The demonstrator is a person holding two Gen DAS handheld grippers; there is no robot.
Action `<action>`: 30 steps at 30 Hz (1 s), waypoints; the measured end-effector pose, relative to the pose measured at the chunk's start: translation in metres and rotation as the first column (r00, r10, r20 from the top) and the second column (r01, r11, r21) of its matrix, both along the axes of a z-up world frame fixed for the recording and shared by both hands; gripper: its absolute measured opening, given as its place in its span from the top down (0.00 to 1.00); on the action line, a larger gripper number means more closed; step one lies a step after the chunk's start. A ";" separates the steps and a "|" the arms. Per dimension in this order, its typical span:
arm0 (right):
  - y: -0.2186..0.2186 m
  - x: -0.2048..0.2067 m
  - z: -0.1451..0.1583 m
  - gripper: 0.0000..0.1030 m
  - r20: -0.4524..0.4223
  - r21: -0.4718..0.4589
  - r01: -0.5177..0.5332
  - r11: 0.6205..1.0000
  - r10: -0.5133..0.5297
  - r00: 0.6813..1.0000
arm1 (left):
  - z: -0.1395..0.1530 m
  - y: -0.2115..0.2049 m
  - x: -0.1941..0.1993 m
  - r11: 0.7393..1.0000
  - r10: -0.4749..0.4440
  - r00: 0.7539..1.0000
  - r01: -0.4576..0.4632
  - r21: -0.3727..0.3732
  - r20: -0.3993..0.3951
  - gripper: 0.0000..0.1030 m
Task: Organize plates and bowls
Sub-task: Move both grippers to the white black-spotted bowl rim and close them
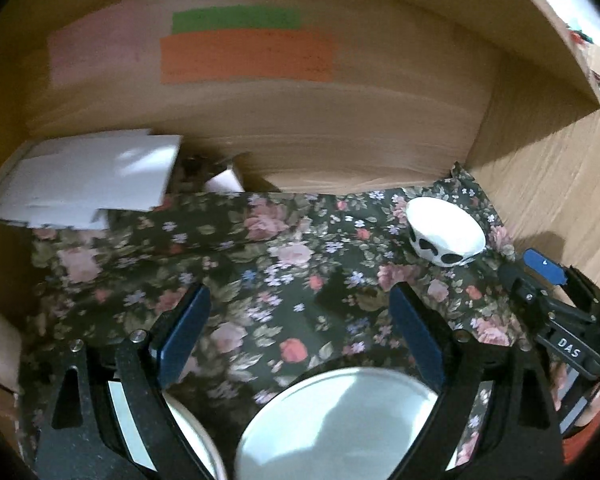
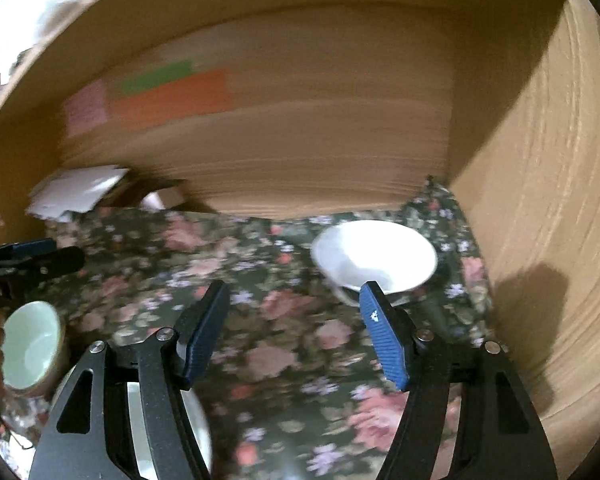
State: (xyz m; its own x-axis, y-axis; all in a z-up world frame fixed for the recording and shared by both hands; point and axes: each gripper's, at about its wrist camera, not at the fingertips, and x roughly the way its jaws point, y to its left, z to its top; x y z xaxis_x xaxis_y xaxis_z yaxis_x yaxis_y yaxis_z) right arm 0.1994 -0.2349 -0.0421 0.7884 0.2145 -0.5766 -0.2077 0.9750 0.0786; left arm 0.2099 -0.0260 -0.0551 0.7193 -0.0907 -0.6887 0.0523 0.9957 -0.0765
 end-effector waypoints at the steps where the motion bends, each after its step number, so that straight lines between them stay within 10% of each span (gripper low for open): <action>1: -0.006 0.006 -0.002 0.38 -0.006 -0.003 0.018 1.000 -0.018 1.000 | 0.000 -0.002 0.006 1.000 -0.001 1.000 0.001 -0.007 -0.008 0.11; 12: -0.049 0.074 -0.034 0.38 -0.131 -0.023 0.161 0.987 -0.163 0.978 | -0.016 -0.022 0.061 0.998 -0.057 0.993 0.058 0.006 -0.099 0.11; 30: -0.058 0.115 -0.082 0.73 -0.287 -0.019 0.166 0.986 -0.164 0.944 | -0.044 -0.046 0.111 0.996 -0.062 0.986 0.070 0.047 -0.155 0.11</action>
